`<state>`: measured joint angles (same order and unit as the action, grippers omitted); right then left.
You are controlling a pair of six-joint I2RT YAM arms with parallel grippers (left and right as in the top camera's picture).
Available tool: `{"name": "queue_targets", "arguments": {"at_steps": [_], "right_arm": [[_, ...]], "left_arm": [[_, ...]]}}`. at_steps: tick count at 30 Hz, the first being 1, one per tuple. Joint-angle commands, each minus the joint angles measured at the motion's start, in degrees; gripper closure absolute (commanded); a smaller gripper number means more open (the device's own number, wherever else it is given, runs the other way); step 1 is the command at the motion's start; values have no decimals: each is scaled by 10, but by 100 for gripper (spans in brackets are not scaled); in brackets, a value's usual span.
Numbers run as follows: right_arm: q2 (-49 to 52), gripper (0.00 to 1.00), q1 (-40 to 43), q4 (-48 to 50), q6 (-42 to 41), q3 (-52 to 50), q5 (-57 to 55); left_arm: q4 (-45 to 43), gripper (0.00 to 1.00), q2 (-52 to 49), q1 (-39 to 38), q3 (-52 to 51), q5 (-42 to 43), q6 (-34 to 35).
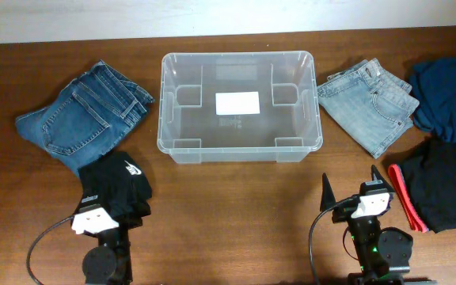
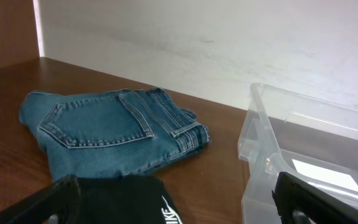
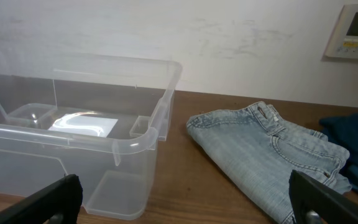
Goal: Pack container
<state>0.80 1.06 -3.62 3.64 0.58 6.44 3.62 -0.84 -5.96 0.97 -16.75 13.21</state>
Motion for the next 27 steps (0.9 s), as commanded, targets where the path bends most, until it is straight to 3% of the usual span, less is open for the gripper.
{"name": "queue_targets", "arguments": {"at_steps": [1,27], "right_arm": [[-4,2,-3,-4,-1,-3,-7],[-4,2,-3,-3,-1,-3,-13]], "left_arm": [[-2,1,5,3,-4,0,-7],[-1,1,5,3,-4,0,-7]]}}
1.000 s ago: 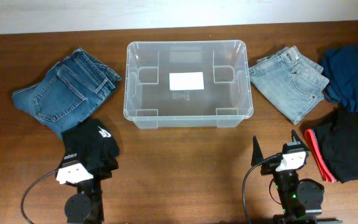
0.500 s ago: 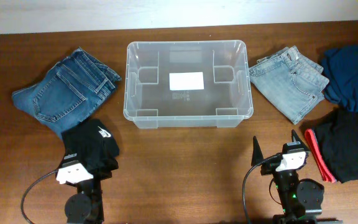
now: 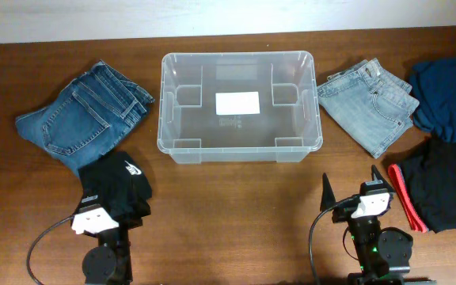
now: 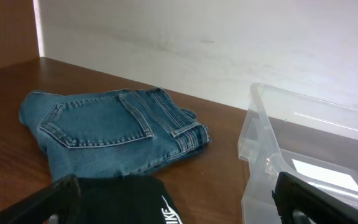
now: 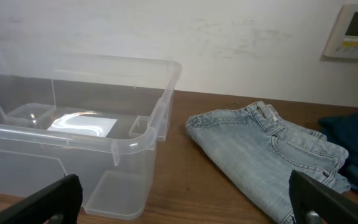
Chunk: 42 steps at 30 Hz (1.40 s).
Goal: Pack container
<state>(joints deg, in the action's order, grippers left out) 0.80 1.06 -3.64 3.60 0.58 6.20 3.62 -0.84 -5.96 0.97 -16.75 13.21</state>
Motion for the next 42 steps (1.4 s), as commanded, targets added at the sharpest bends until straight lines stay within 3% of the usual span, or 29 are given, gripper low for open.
{"name": "queue_targets", "arguments": {"at_steps": [1,10,17,22,35,42], "right_arm": [[-4,2,-3,5,0,-3,-11],[-4,2,-3,76,-26,5,-23],[-4,2,-3,95,-63,93,-187],[25,2,-3,38,-72,204,-317],[337,2,-3,-251,-75,586,-426],[471,2,1,-287,-75,708,-428]], "left_arm": [[-2,1,5,3,-4,0,-7],[-1,1,5,3,-4,0,-7],[-1,1,5,3,-4,0,-7],[-1,1,5,3,-4,0,-7],[-2,1,5,3,-4,0,-7],[-2,1,5,3,-4,0,-7]]}}
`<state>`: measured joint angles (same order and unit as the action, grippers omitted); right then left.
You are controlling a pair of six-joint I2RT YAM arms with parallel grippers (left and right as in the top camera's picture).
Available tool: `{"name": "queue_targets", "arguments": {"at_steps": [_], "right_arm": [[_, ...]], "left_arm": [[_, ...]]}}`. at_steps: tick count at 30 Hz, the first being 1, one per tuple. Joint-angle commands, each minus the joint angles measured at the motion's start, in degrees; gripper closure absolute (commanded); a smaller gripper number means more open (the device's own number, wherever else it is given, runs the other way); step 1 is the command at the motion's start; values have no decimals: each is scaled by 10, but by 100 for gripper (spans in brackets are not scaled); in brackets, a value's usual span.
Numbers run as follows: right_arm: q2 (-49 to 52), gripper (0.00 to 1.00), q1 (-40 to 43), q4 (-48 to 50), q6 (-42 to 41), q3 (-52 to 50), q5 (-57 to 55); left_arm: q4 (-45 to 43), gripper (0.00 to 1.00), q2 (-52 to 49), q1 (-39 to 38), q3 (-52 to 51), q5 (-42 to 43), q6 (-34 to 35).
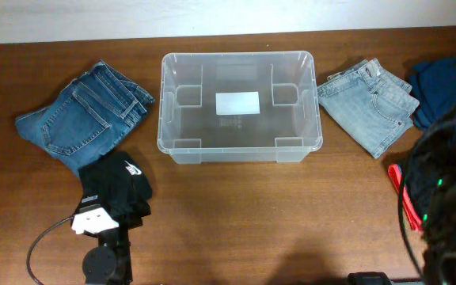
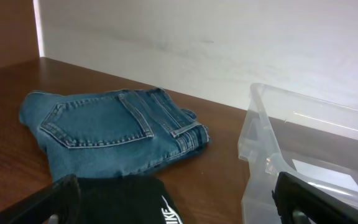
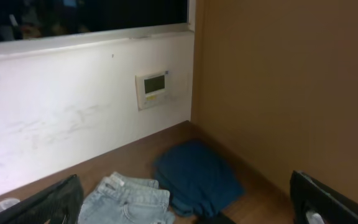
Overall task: Pack container
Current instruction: 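Move the right gripper over the folded light-blue jeans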
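The clear plastic container [image 1: 240,103] stands empty at the table's middle back, and its corner [image 2: 303,162] shows in the left wrist view. Folded dark jeans [image 1: 81,115] lie to its left, with a black Nike garment [image 1: 117,186] in front of them. My left gripper [image 2: 179,213] rests open over that black garment. Light jeans [image 1: 366,103] and a dark blue garment [image 1: 450,91] lie to the right. My right arm [image 1: 450,198] is raised high at the right. The right gripper [image 3: 188,213] is open above the light jeans [image 3: 129,199] and the blue garment [image 3: 197,177].
A black garment with a red stripe [image 1: 406,198] lies at the right front, mostly hidden under my raised right arm. A wall thermostat [image 3: 152,87] hangs on the white wall behind the table. A brown side wall [image 3: 291,93] stands to the right.
My right arm has moved up and to the right from its place at the front edge. Its camera now faces the light jeans and blue garment, not the container. The left arm has not moved.
At both earlier moments the two arms sat low at the front edge with open grippers, the left over the black Nike garment, the right facing the container and light jeans. No clothes have moved. Now only the right arm stands raised at the right.
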<state>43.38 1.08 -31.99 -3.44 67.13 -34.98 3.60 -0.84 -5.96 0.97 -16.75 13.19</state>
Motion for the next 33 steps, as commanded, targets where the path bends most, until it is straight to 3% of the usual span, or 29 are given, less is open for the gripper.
{"name": "queue_targets", "arguments": {"at_steps": [1,4,9,12,17,33], "right_arm": [[62,2,7,-4,-5,54,-14],[110,2,38,-4,-5,80,29],[188,2,127,-7,-8,103,202],[236,2,202,-29,-82,114,312],[298,2,293,-34,-89,116,462],[368,2,321,-98,-101,115,458]], "left_arm": [[-1,1,5,3,-4,0,-7],[-1,1,5,3,-4,0,-7],[-1,0,5,3,-4,0,-7],[-1,1,5,3,-4,0,-7],[-1,1,5,3,-4,0,-7],[-1,1,5,3,-4,0,-7]]}}
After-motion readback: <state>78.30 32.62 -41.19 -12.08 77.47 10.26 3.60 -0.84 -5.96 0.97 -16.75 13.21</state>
